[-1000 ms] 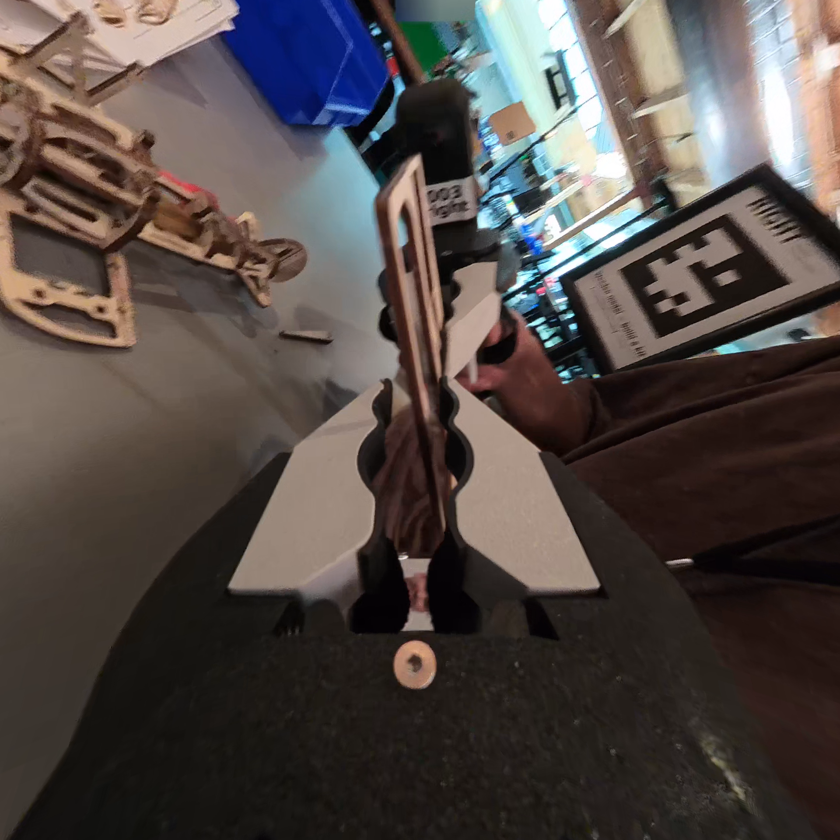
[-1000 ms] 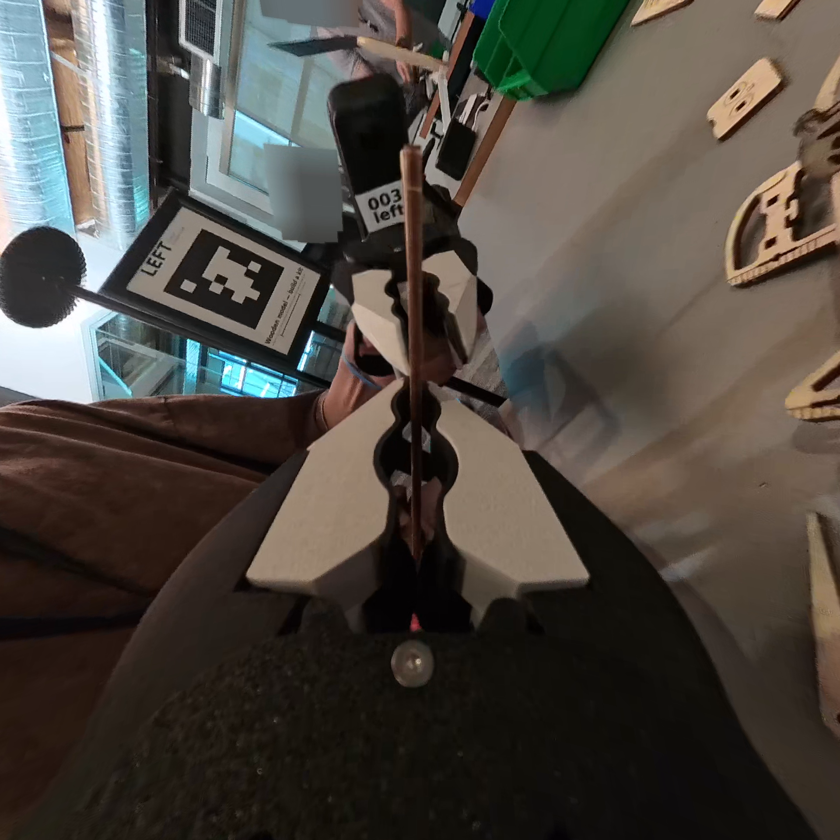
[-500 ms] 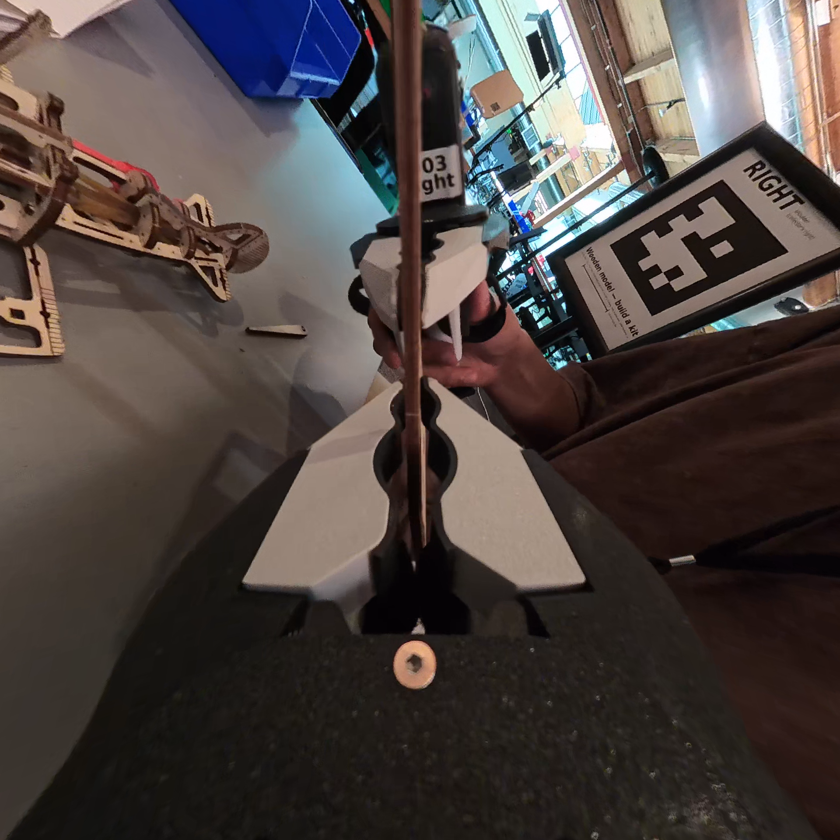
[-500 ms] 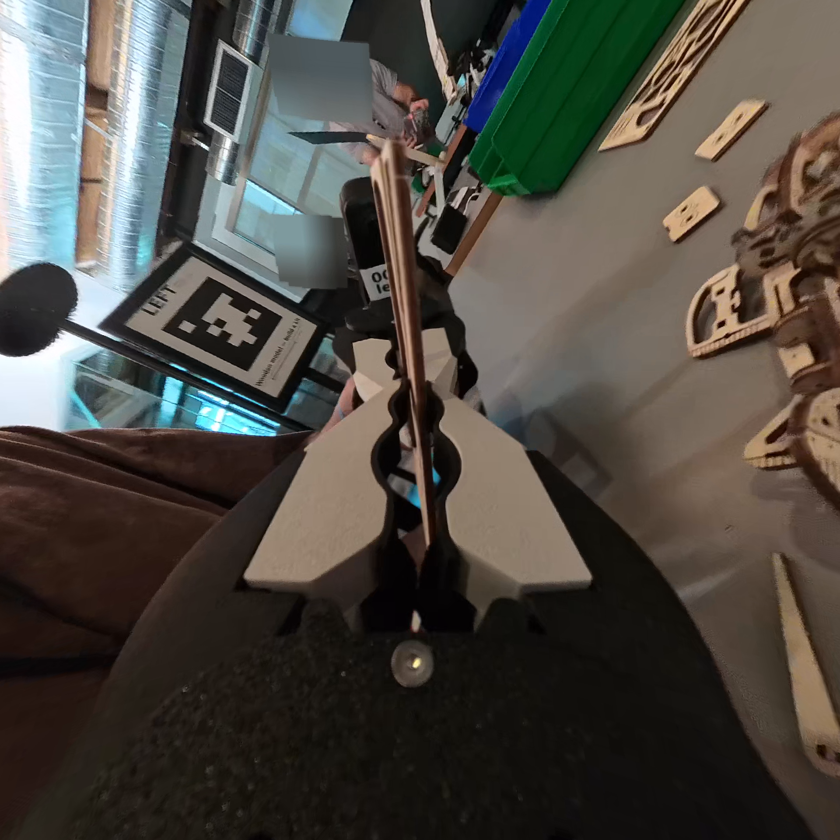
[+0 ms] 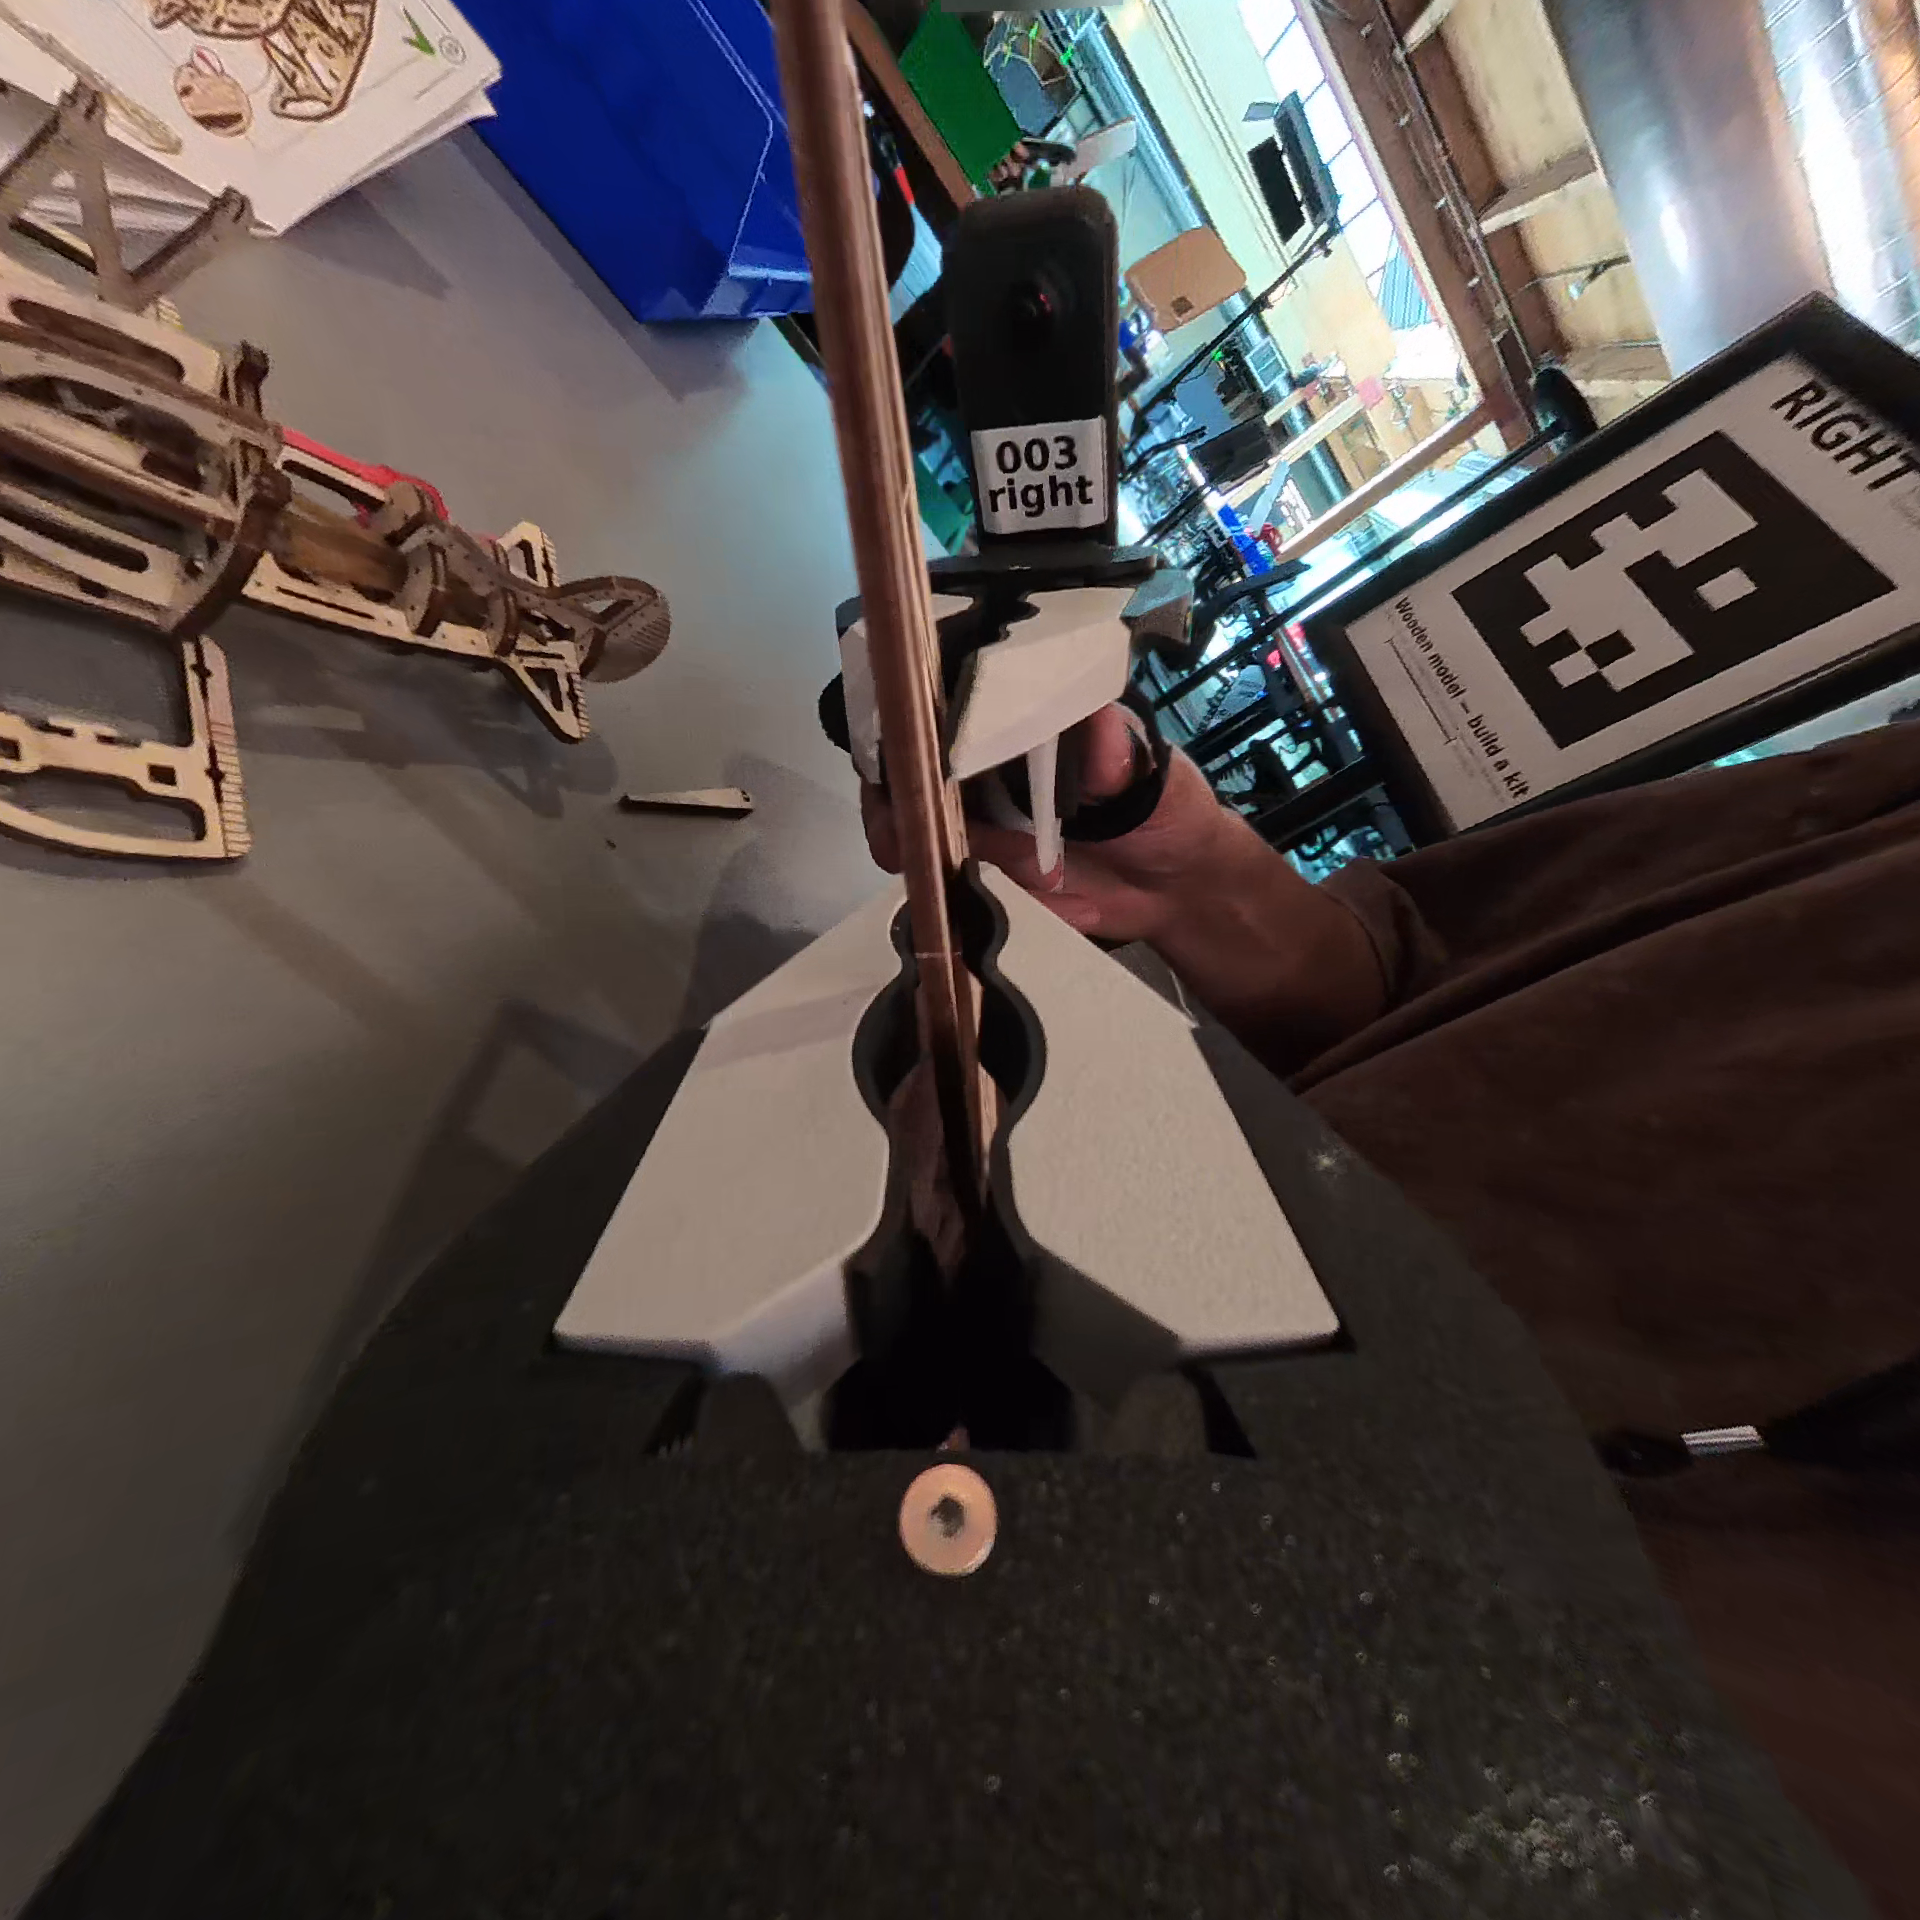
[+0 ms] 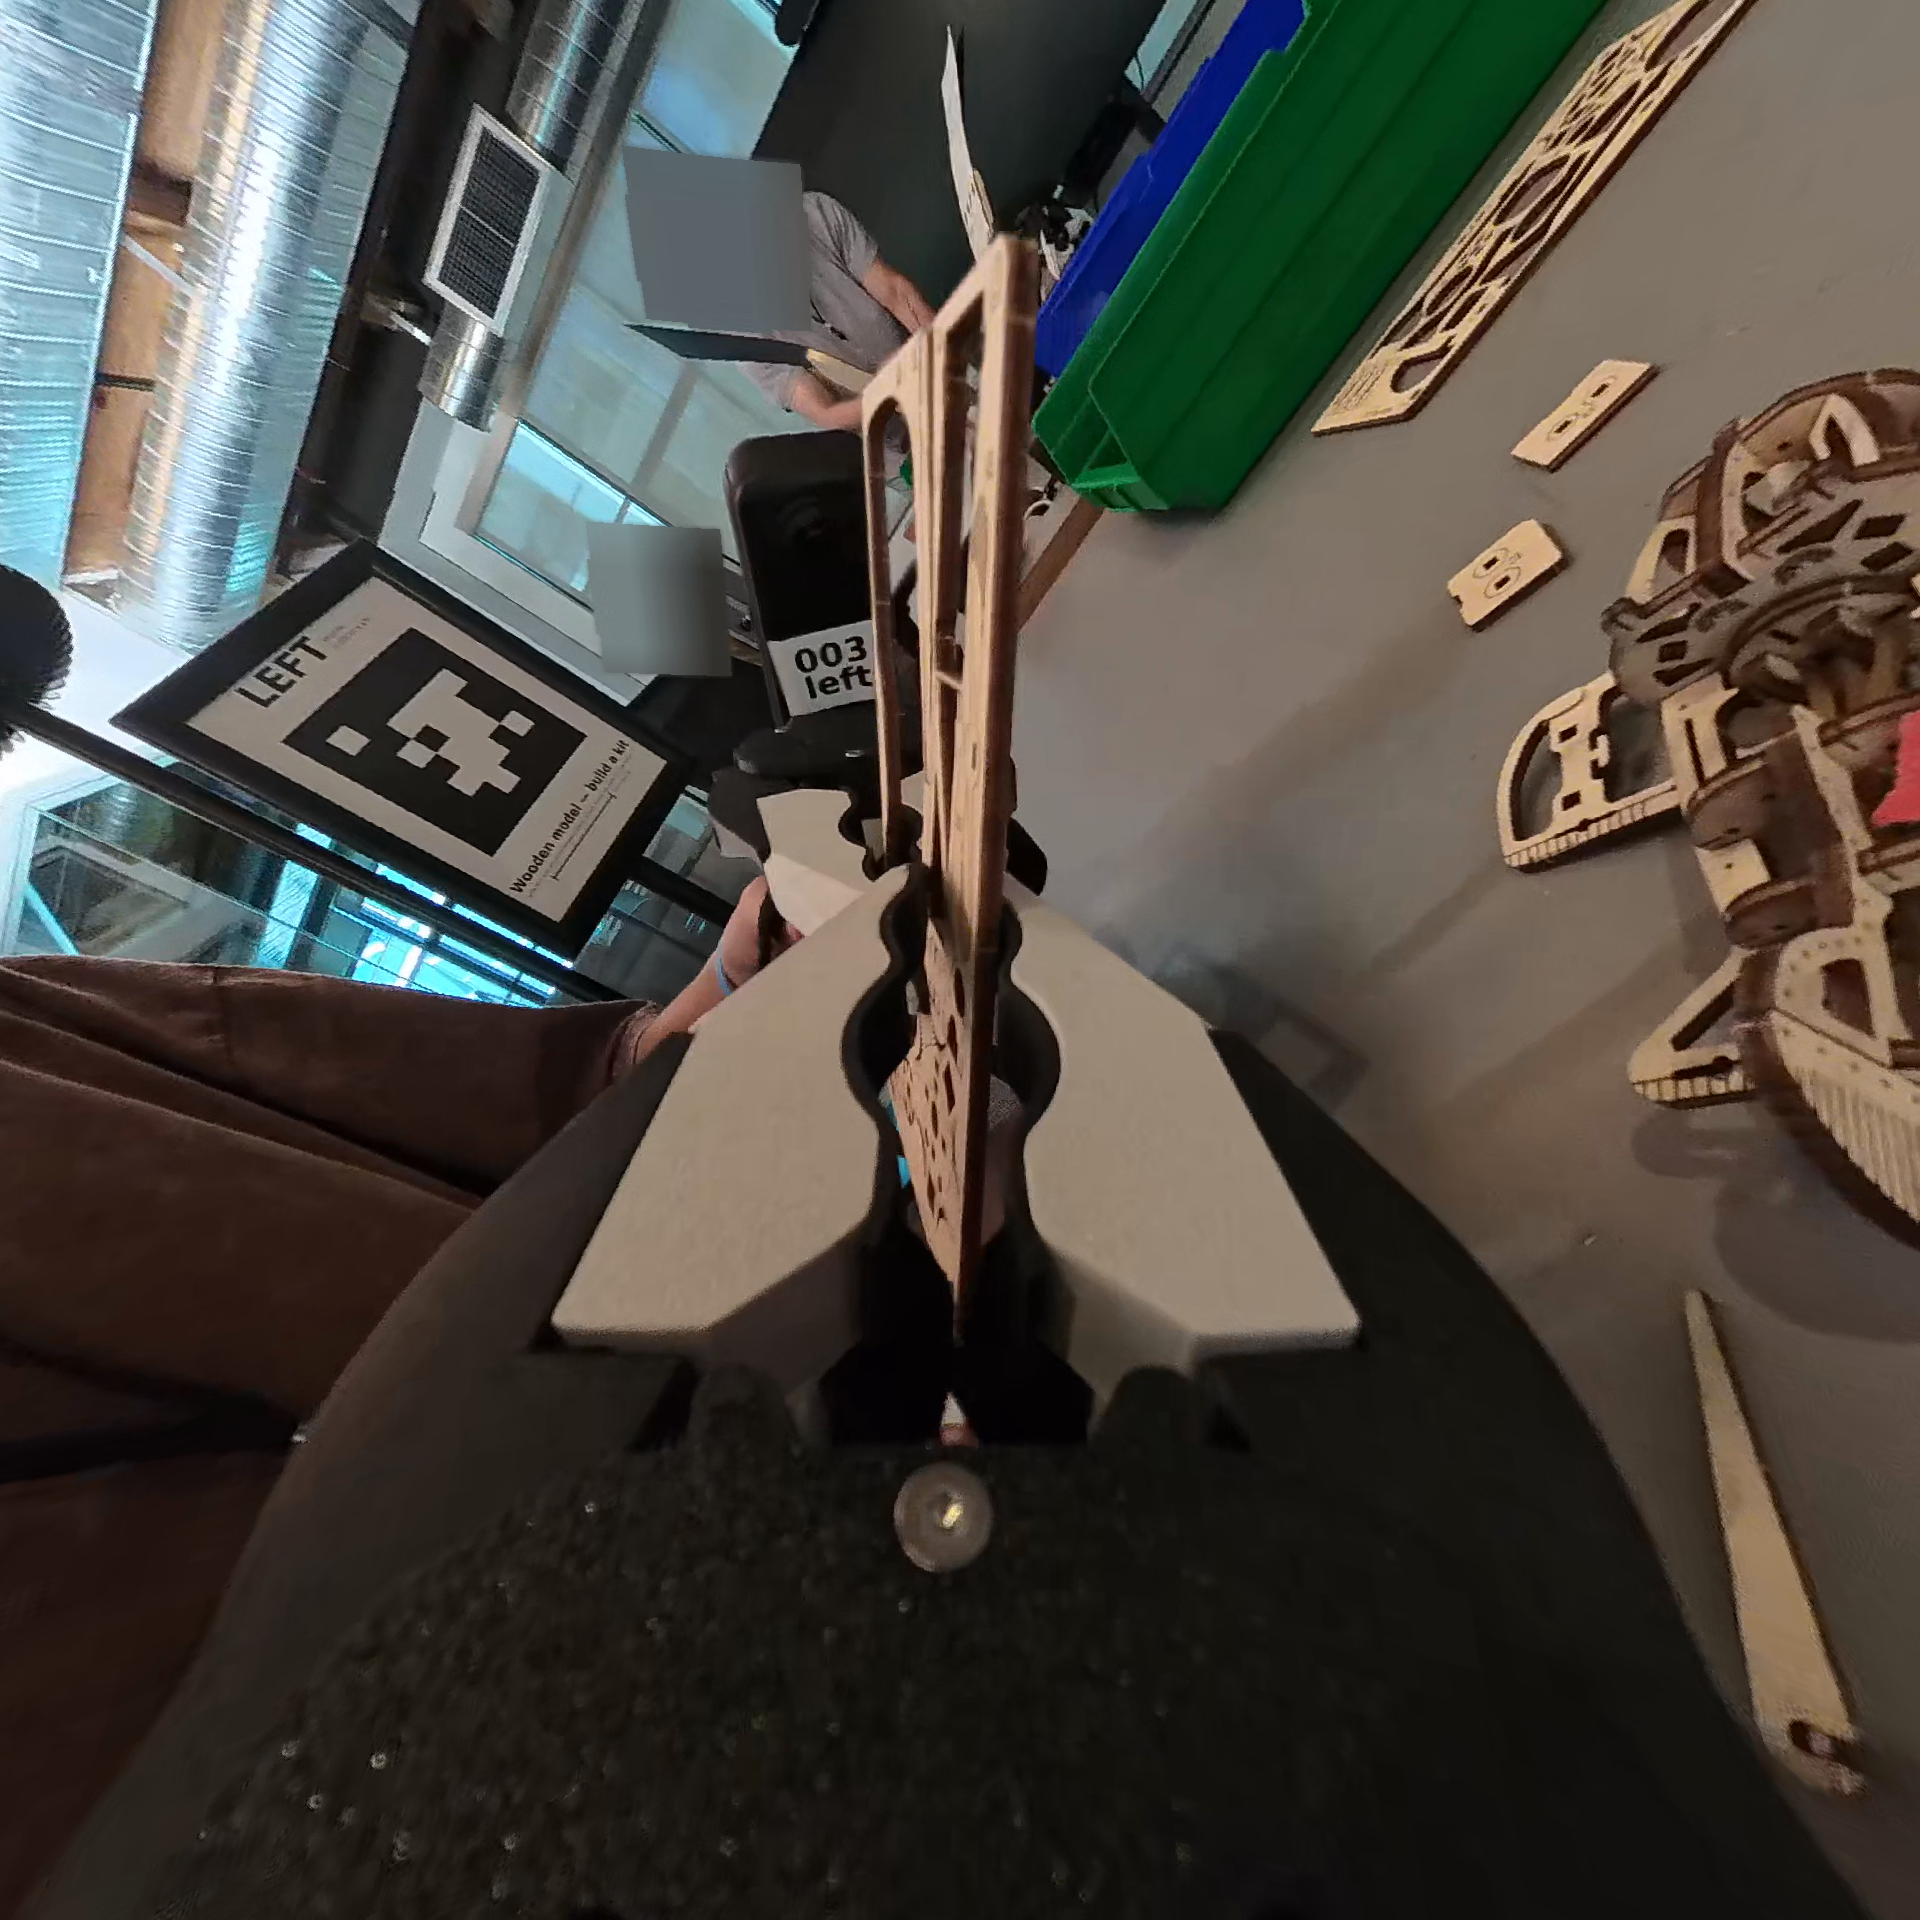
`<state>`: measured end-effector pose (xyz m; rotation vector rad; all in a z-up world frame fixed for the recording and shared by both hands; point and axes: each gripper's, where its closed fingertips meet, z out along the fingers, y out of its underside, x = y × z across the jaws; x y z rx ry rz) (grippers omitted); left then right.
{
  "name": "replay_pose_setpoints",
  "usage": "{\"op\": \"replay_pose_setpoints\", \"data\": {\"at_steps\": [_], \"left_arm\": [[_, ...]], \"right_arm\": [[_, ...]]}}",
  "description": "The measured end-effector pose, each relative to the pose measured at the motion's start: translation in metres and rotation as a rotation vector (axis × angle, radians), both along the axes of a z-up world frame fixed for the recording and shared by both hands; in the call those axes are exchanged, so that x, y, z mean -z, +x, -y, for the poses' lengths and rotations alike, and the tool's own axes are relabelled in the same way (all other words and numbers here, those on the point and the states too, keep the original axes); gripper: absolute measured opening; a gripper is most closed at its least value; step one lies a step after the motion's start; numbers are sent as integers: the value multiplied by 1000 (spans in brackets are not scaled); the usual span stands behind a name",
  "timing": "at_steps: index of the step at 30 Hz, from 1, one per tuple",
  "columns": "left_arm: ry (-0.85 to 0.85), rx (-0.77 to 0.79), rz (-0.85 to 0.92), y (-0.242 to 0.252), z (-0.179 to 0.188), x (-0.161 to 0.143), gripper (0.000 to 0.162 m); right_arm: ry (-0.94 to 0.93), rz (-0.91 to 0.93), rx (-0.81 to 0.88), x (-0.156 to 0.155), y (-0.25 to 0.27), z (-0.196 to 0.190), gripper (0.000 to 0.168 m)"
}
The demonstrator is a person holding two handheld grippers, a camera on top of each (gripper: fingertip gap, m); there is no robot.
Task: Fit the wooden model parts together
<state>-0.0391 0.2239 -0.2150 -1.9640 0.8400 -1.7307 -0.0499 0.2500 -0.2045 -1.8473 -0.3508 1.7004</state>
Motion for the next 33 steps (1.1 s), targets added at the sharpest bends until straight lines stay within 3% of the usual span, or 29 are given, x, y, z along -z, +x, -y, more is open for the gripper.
{"op": "replay_pose_setpoints", "data": {"at_steps": [4,10,22,28,33], "left_arm": [[-35,2,-5,2,1,6,0],[-129,0,-55,1,-11,43,1],[-79,-21,-119,5,-10,56,2],[-134,14,-31,8,-5,45,1],[-191,28,-12,12,-2,49,1]], "right_arm": [[20,21,13,8,0,-1,6],[-46,134,80,47,0,-13,8],[0,226,106,58,4,-13,11],[-5,104,18,44,6,-5,5],[-52,116,-29,49,9,-1,5]]}}
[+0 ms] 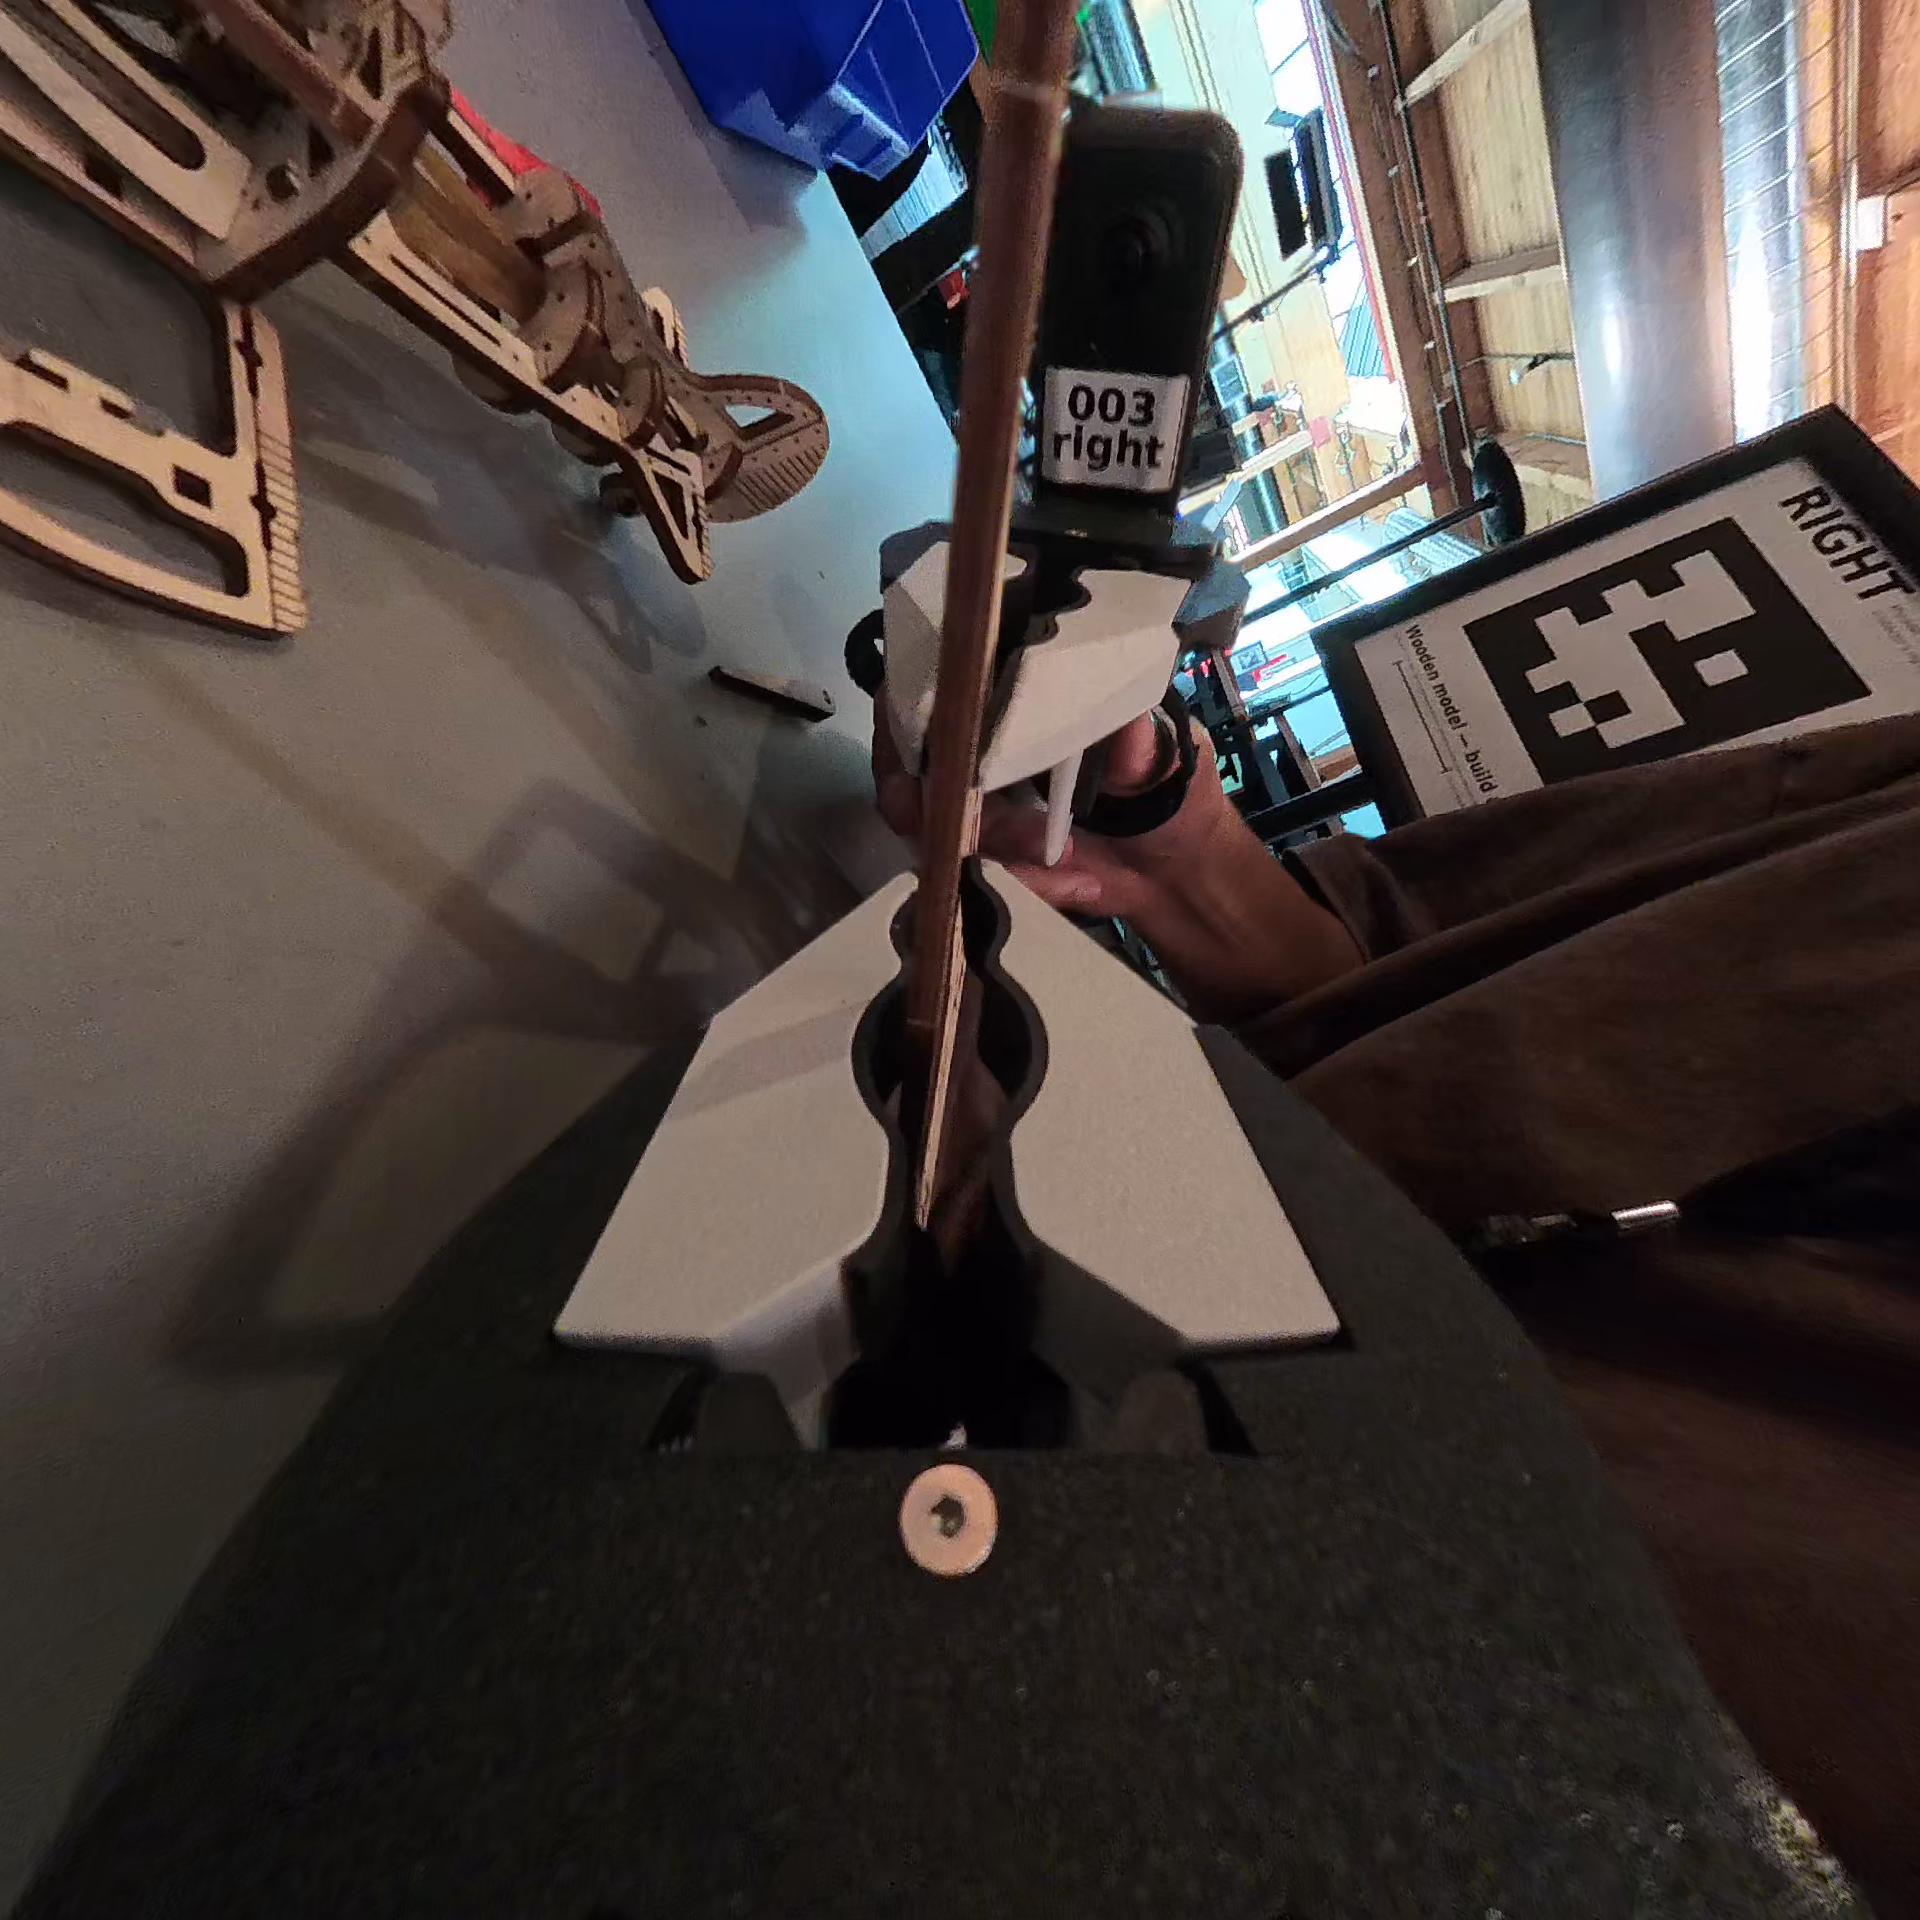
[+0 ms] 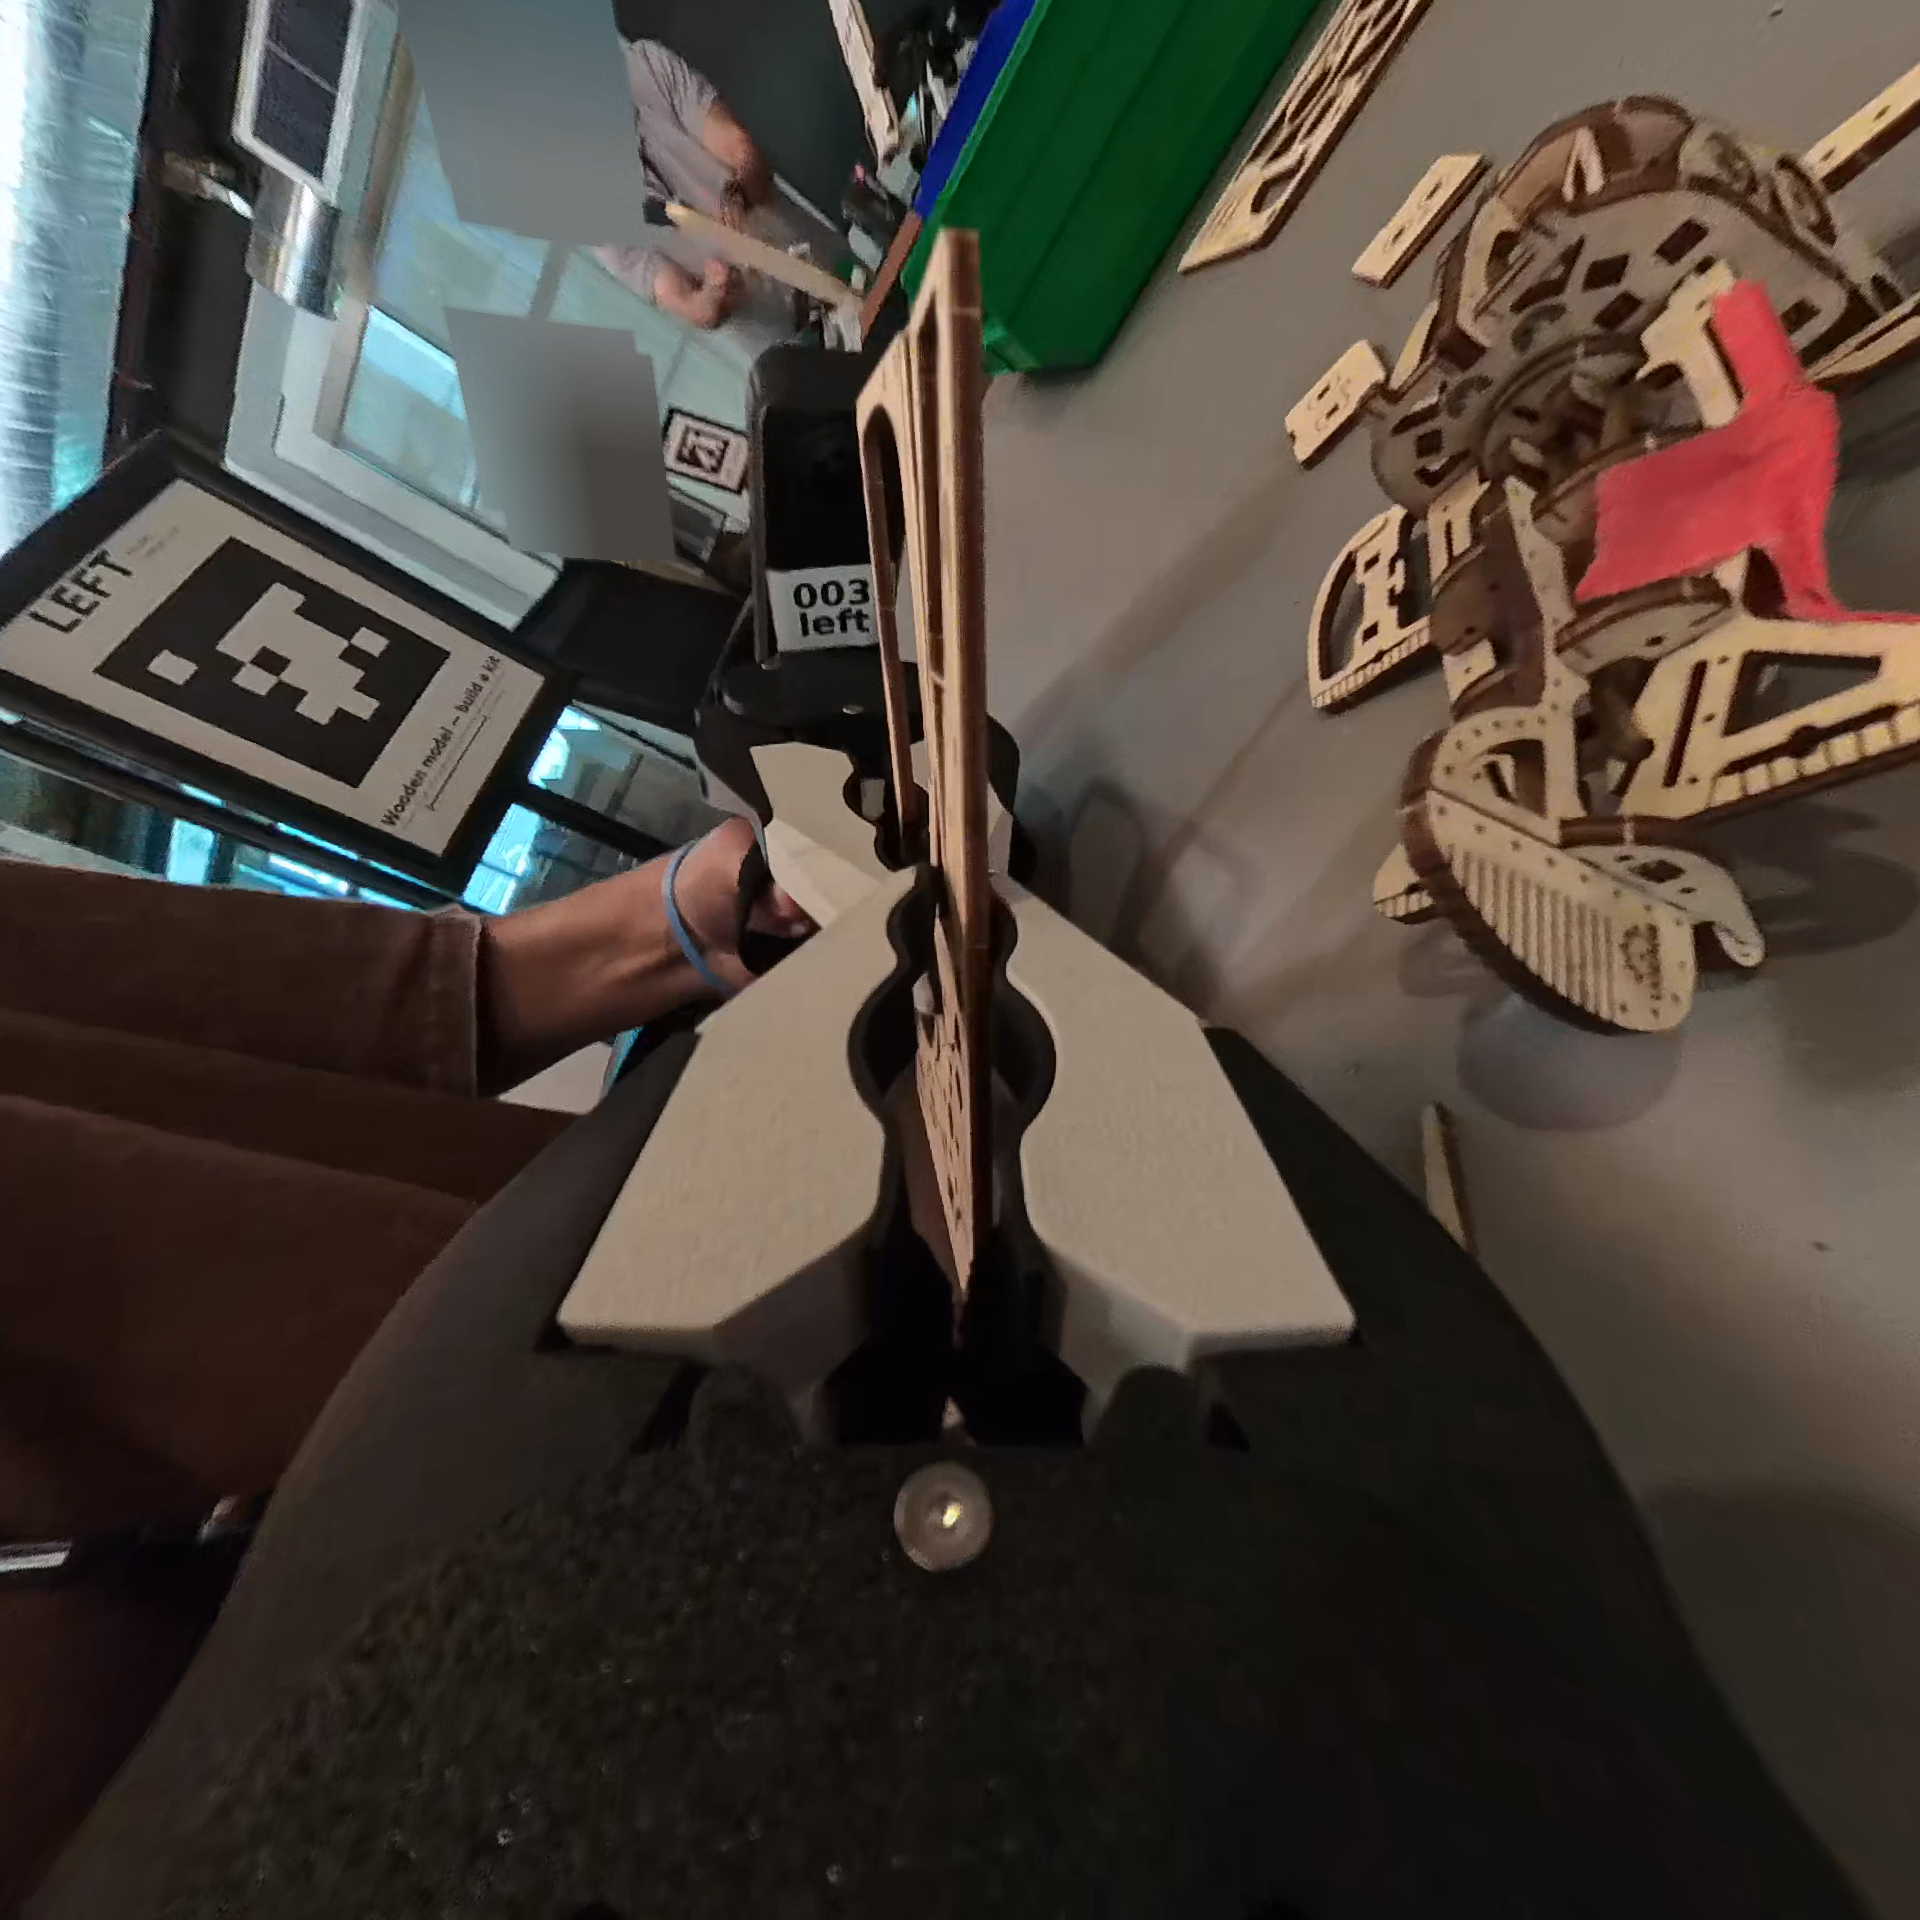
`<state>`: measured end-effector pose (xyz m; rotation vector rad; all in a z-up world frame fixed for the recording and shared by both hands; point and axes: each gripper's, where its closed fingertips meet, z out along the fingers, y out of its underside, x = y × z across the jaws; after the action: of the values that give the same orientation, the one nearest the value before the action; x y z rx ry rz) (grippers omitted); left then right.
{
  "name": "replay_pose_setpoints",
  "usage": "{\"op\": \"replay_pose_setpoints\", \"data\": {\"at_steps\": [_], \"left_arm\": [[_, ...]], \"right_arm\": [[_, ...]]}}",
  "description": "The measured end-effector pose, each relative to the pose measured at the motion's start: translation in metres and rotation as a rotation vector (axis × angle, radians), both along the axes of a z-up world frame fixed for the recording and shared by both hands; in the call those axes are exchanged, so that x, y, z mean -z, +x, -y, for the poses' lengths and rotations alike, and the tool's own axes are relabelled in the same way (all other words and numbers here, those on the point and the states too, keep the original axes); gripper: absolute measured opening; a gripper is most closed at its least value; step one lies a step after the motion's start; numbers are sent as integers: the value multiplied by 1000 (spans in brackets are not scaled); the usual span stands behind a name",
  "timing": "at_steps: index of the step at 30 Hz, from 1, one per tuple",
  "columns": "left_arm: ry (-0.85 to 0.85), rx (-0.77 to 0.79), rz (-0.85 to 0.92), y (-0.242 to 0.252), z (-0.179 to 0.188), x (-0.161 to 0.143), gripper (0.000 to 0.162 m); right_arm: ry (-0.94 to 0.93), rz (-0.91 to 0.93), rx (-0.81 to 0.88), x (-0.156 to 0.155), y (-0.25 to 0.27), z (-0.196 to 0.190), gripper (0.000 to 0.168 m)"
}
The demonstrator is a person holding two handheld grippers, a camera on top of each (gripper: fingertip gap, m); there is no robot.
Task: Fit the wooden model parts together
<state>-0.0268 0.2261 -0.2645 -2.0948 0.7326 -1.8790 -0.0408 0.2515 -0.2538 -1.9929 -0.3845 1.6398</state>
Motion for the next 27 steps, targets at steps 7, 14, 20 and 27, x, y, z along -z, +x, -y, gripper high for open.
{"op": "replay_pose_setpoints", "data": {"at_steps": [7,14,20,27], "left_arm": [[17,9,-48,1,2,8,1],[25,-11,-93,1,0,14,2],[23,-27,-121,0,-2,17,3],[50,-40,-163,-3,-4,23,3]], "right_arm": [[34,114,-58,11,3,4,9],[64,209,-50,22,3,0,11],[23,214,-28,26,2,-2,9],[1,218,-21,28,1,-3,12]]}}
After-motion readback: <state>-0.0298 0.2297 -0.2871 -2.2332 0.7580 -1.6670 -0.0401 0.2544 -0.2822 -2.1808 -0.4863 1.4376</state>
